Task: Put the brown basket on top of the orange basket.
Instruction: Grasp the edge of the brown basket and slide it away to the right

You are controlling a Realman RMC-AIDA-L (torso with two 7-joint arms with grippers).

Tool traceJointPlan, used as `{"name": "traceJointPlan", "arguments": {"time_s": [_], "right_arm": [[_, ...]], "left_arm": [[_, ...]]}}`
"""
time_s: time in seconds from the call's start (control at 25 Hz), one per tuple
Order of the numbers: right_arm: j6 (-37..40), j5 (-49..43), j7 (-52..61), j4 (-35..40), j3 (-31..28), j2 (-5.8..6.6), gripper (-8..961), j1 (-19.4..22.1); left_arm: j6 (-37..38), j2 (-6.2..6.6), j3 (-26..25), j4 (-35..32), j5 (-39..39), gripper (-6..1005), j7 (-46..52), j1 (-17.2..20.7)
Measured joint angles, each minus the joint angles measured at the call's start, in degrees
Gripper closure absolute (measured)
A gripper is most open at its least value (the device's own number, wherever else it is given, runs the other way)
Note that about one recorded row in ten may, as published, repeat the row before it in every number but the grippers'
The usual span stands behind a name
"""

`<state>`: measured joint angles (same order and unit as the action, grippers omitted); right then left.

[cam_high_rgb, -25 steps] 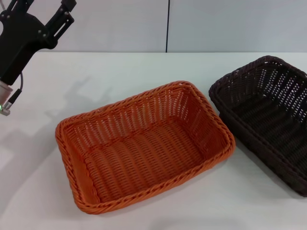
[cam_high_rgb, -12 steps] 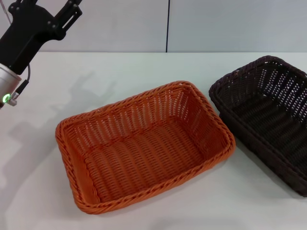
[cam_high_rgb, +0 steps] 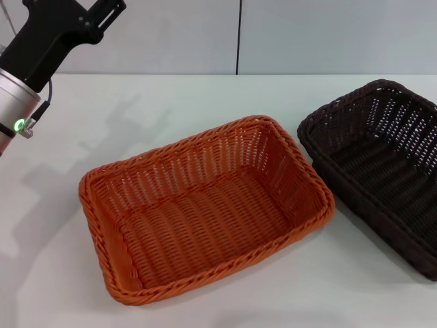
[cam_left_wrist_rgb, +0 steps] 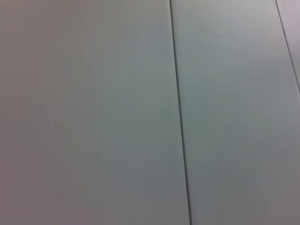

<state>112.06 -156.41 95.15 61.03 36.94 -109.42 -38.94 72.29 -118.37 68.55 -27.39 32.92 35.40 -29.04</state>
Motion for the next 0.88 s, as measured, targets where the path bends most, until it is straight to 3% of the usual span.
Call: {"name": "traceJointPlan", "arguments": {"time_s": [0.88], "right_arm": [[13.17,1.25,-8.6,-1.78,-0.7,-1.04,331,0.92]], "left_arm": [[-1.34,-0.27,0.31,0.06,-2.89,215,0.1,-1.14]]}}
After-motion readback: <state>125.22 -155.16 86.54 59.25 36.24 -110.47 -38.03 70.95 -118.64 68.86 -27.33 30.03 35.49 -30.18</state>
